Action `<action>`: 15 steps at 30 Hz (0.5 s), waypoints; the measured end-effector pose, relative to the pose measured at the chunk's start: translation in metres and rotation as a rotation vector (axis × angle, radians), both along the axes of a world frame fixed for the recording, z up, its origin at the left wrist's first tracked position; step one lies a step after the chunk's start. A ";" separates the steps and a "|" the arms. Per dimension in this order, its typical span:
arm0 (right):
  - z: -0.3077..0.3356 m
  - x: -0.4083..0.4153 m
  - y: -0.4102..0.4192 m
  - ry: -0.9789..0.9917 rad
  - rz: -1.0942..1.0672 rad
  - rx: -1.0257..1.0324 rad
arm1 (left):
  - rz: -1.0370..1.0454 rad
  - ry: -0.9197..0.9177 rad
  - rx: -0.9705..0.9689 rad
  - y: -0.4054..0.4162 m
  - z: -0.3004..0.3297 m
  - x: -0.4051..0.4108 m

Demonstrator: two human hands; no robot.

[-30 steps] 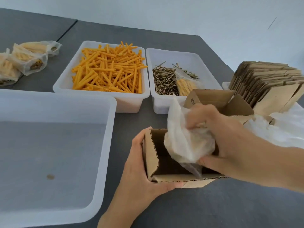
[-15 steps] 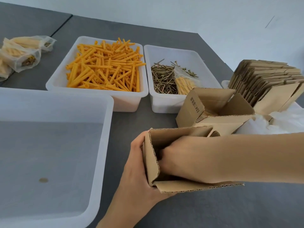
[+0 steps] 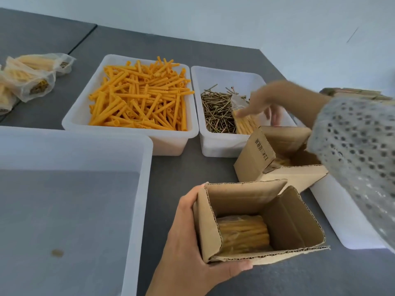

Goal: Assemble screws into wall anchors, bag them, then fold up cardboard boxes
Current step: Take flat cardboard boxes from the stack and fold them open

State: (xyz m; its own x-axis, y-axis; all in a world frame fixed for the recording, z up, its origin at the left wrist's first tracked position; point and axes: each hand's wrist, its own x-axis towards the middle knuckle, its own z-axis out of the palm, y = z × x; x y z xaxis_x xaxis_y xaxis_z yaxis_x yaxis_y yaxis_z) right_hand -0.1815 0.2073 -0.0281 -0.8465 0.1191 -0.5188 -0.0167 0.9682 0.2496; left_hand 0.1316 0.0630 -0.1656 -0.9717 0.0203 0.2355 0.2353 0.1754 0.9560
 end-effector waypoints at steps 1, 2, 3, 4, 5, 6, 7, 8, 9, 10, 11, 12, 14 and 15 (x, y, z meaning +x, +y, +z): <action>-0.012 0.005 0.001 -0.026 -0.007 -0.006 | 0.007 -0.002 0.002 0.000 0.000 0.000; -0.019 0.008 0.000 -0.003 0.003 -0.022 | 0.008 0.004 0.003 0.000 0.000 0.000; -0.024 0.008 -0.001 0.027 0.026 -0.025 | 0.006 0.008 -0.002 0.000 0.002 0.001; -0.025 0.009 -0.001 0.053 0.029 -0.043 | 0.001 0.011 -0.003 0.001 0.003 0.003; -0.024 0.007 0.000 0.052 0.008 -0.078 | 0.002 0.008 0.001 0.001 0.005 0.004; -0.020 0.007 0.002 0.056 -0.030 -0.124 | 0.004 0.005 0.005 0.000 0.006 0.005; -0.017 0.005 0.005 0.083 -0.055 -0.163 | 0.010 0.005 0.009 0.001 0.007 0.004; -0.014 0.007 0.007 0.117 -0.080 -0.189 | 0.016 0.008 0.007 0.001 0.007 0.004; -0.012 0.009 0.010 0.157 -0.096 -0.226 | 0.020 0.009 0.002 0.002 0.007 0.004; -0.011 0.012 0.013 0.198 -0.109 -0.280 | 0.023 0.010 0.000 0.002 0.008 0.004; -0.011 0.016 0.017 0.228 -0.119 -0.332 | 0.024 0.009 -0.003 0.002 0.008 0.004; -0.009 0.021 0.021 0.255 -0.140 -0.393 | 0.027 0.008 -0.009 0.001 0.008 0.004; 0.003 0.027 0.031 0.339 -0.194 -0.651 | 0.032 0.005 -0.027 0.001 0.008 0.005; 0.013 0.031 0.039 0.390 -0.218 -0.843 | 0.032 0.002 -0.033 0.001 0.008 0.006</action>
